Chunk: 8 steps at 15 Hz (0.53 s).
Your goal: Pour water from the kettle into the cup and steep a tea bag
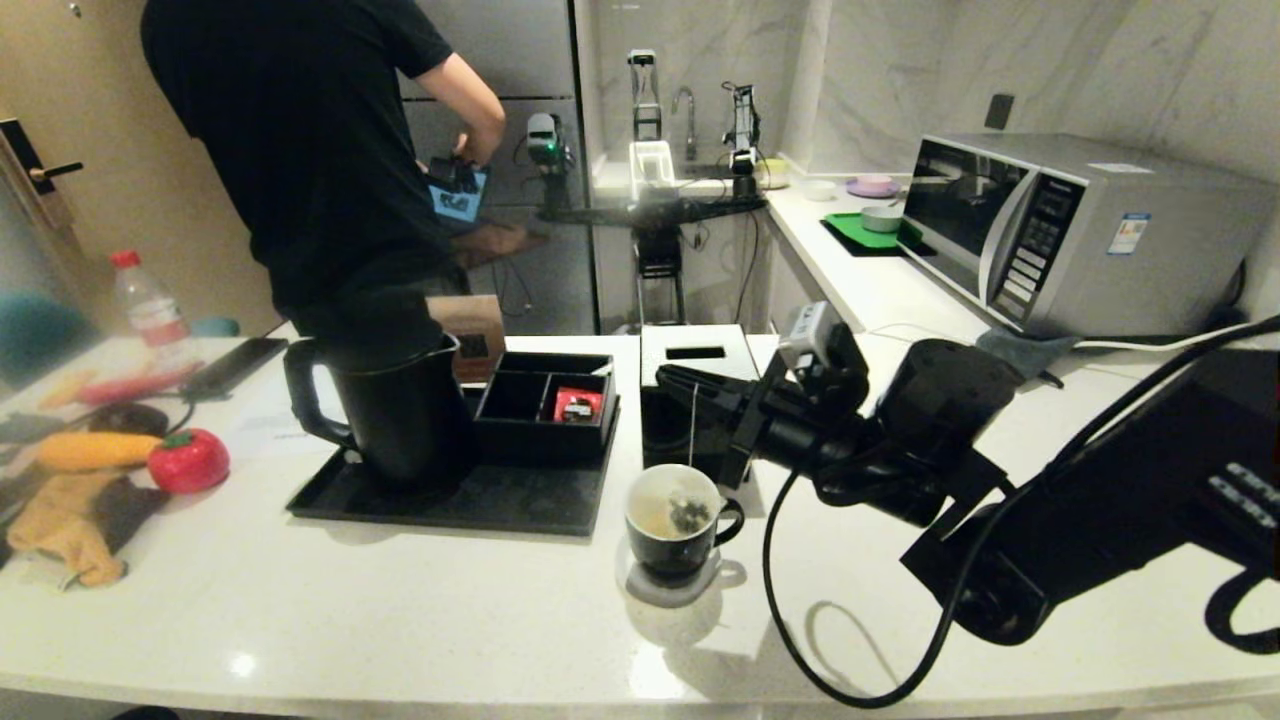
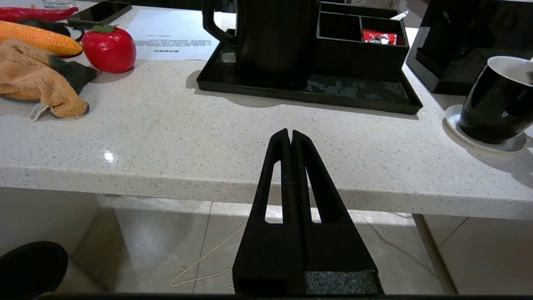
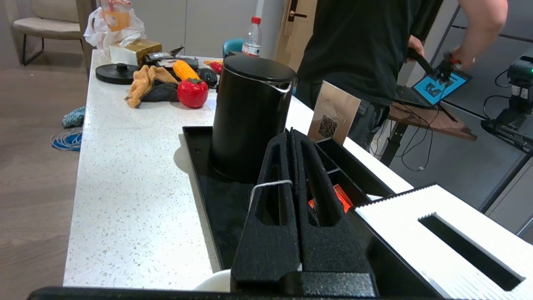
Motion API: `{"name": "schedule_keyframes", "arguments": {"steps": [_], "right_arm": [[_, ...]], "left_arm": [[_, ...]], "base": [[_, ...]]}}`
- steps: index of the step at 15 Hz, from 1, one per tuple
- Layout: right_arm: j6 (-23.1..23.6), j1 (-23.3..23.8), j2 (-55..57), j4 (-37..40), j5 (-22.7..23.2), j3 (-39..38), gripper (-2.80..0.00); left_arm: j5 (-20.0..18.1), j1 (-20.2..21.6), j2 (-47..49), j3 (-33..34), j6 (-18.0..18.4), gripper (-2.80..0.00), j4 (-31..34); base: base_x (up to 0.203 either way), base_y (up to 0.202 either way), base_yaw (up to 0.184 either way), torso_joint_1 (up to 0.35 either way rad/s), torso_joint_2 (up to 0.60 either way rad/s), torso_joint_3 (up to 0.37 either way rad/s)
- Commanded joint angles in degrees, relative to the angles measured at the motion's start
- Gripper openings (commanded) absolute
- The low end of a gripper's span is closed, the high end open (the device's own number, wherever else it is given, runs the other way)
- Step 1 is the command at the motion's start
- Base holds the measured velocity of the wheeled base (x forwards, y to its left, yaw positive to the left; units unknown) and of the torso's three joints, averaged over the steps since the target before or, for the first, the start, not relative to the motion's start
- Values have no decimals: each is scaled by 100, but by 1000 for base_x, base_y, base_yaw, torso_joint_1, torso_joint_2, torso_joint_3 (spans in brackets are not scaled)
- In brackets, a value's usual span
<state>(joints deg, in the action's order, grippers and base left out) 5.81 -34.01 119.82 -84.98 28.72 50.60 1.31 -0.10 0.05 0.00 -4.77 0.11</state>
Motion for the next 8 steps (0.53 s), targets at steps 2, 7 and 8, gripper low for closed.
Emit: {"name": "schedule_keyframes", "arguments": {"steps": [2, 7, 8], "right_arm": [[8, 12, 138, -54, 19, 2, -280], [8, 52, 479, -245, 286, -9, -280], [8, 53, 536, -247, 300, -7, -280]], "left_arm": [[1, 1, -5, 0, -7, -280, -2], [1, 1, -5, 0, -7, -280, -2], [1, 1, -5, 0, -7, -280, -2]], "base": [[0, 0, 0, 0, 0, 0], [0, 0, 0, 0, 0, 0], [0, 0, 0, 0, 0, 0]]}}
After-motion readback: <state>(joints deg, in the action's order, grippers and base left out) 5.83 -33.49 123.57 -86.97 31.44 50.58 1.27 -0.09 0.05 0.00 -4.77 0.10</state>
